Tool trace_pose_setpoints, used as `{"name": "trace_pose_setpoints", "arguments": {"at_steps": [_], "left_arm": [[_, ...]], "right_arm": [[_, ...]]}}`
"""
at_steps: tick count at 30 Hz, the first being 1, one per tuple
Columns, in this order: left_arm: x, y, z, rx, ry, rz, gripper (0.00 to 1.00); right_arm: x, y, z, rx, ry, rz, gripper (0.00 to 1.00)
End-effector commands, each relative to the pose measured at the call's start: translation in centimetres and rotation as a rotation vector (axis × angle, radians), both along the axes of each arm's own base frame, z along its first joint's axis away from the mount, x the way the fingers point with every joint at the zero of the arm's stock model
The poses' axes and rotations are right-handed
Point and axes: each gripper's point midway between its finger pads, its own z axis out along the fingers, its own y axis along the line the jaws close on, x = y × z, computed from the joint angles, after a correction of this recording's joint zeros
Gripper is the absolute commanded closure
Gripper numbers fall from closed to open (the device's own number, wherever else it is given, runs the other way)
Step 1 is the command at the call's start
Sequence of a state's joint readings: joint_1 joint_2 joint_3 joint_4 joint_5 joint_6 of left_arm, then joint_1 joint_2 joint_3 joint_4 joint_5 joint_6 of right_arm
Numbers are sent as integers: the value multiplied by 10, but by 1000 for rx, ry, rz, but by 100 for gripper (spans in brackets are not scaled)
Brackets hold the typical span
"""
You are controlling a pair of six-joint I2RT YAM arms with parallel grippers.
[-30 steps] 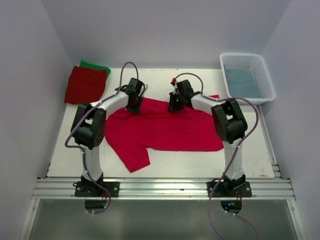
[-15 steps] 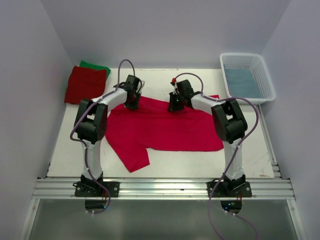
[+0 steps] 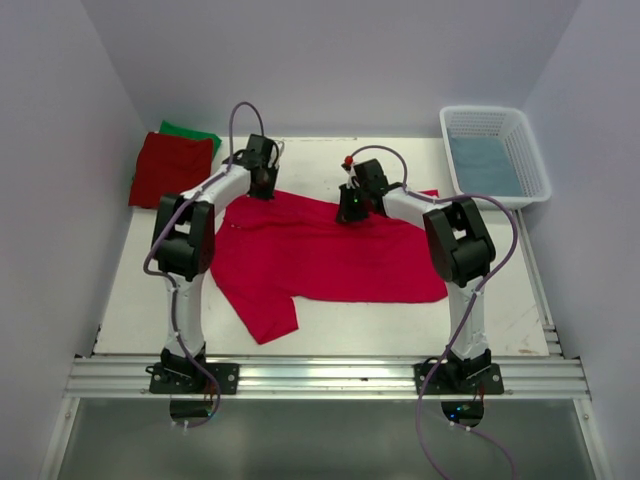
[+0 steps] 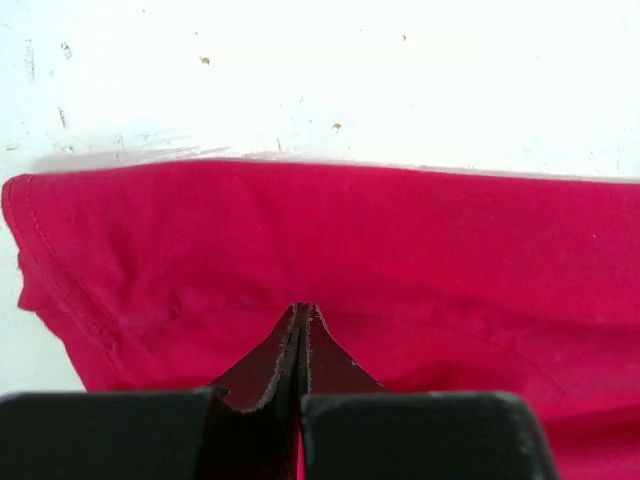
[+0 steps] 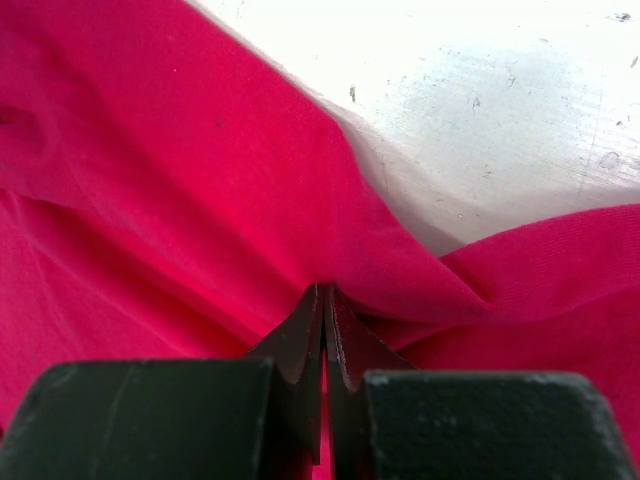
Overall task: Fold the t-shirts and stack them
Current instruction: Fold the flattened tshirt in 1/3 of the way
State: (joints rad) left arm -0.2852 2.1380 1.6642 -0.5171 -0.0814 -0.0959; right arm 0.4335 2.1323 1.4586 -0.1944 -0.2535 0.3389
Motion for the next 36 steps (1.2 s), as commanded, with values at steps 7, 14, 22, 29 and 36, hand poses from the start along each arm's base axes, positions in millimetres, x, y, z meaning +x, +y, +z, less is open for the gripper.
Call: {"name": "trace_pose_setpoints", "arguments": {"at_steps": [7, 14, 22, 29, 36], "left_arm": [[31, -14, 9, -85, -54, 13, 100], [-16, -24, 58, -150, -113, -48, 100], [-87, -35, 5, -107, 82, -133, 100], [-85, -40, -21, -96, 129, -130, 100], [-50, -40, -12, -63, 68, -109, 100]], "right_arm": [[-18, -32, -34, -113, 84, -16, 100], [-17, -37, -38, -111, 93, -21, 100], [-16, -33, -42, -95, 100, -20, 100], [-15, -33, -40, -90, 98, -21, 100], [-17, -33, -41, -93, 103, -18, 100]]}}
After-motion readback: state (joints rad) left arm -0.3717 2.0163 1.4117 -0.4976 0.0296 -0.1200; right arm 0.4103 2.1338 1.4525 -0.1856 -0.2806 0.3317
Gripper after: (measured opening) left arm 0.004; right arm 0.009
